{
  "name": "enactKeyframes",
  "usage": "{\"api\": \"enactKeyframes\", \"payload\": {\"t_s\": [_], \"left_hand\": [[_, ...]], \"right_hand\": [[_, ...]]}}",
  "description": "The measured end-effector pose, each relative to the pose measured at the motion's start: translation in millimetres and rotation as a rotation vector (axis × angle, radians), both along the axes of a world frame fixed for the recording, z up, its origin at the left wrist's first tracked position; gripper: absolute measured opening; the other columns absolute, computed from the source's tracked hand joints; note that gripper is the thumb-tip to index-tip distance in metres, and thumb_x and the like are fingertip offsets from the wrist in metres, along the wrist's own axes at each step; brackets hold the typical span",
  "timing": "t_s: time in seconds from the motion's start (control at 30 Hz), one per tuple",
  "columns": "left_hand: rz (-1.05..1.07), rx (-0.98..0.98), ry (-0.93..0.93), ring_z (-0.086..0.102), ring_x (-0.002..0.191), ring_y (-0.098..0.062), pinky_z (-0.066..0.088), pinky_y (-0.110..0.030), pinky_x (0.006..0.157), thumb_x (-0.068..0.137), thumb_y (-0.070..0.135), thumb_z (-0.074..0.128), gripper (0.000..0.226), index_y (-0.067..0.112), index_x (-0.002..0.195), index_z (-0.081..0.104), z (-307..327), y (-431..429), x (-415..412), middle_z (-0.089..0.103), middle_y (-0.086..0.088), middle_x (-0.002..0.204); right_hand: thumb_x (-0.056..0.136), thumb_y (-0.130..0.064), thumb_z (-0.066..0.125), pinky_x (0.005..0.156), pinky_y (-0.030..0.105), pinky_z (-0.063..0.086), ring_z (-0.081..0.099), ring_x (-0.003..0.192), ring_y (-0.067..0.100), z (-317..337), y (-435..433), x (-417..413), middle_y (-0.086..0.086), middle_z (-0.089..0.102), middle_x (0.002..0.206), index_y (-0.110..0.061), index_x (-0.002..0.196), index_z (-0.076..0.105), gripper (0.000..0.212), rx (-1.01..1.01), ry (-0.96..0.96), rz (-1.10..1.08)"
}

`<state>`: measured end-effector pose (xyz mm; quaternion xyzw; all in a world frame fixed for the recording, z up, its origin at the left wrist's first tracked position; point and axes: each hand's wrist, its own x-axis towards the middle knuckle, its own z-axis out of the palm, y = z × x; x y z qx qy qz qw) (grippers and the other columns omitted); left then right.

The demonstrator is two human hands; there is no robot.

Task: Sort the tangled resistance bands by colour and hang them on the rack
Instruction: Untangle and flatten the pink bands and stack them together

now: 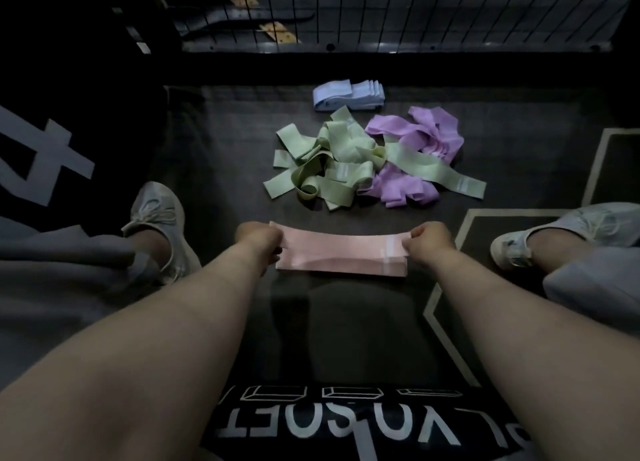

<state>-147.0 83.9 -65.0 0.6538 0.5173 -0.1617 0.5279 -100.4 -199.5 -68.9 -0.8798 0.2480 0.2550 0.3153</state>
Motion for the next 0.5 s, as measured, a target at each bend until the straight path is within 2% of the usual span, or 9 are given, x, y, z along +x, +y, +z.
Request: {"api": "enactKeyframes", "payload": {"t_s": [0.13,0.27,0.37,0.5], "left_hand": [[-0.066,0.036,0.034,0.064,0.063,-0.023,0.05,-0.026,0.05,0.094,0.003,0.059,0.012,0.006,0.103,0.066,-23.0,-2.4,-3.9,0.067,-0.014,0.089],[-0.113,0.112,0.075,0.072,0.077,-0.032,0.059,-0.038,0.07,0.089,0.013,0.066,0.005,0.009,0.089,0.069,-53.1,-7.5,-5.9,0.071,-0.015,0.085],[-0.167,0.19,0.13,0.073,0.085,-0.032,0.06,-0.044,0.086,0.085,0.026,0.07,0.019,0.008,0.09,0.074,-82.2,-7.2,-8.6,0.075,-0.012,0.089],[-0.234,0.265,0.163,0.072,0.087,-0.03,0.059,-0.04,0.088,0.084,0.026,0.07,0.017,0.012,0.092,0.074,-92.9,-8.8,-12.6,0.075,-0.011,0.091]], "right_hand": [[0.089,-0.013,0.071,0.094,0.031,0.048,0.064,0.108,0.03,-24.5,-8.0,-9.7,0.013,0.07,0.113,-0.009,0.103,0.073,0.015,-0.051,0.02,-0.01],[0.09,-0.013,0.069,0.091,0.03,0.047,0.064,0.105,0.027,-43.7,-12.8,-16.7,0.009,0.07,0.112,-0.018,0.092,0.069,0.006,-0.102,0.061,-0.053],[0.092,-0.013,0.068,0.092,0.032,0.048,0.063,0.106,0.027,-54.3,-15.3,-20.6,0.01,0.069,0.112,-0.014,0.101,0.071,0.01,-0.126,0.067,-0.049],[0.093,-0.015,0.065,0.088,0.03,0.045,0.061,0.104,0.025,-63.9,-14.1,-23.1,0.009,0.067,0.112,-0.013,0.106,0.068,0.013,-0.127,0.054,-0.015]]}}
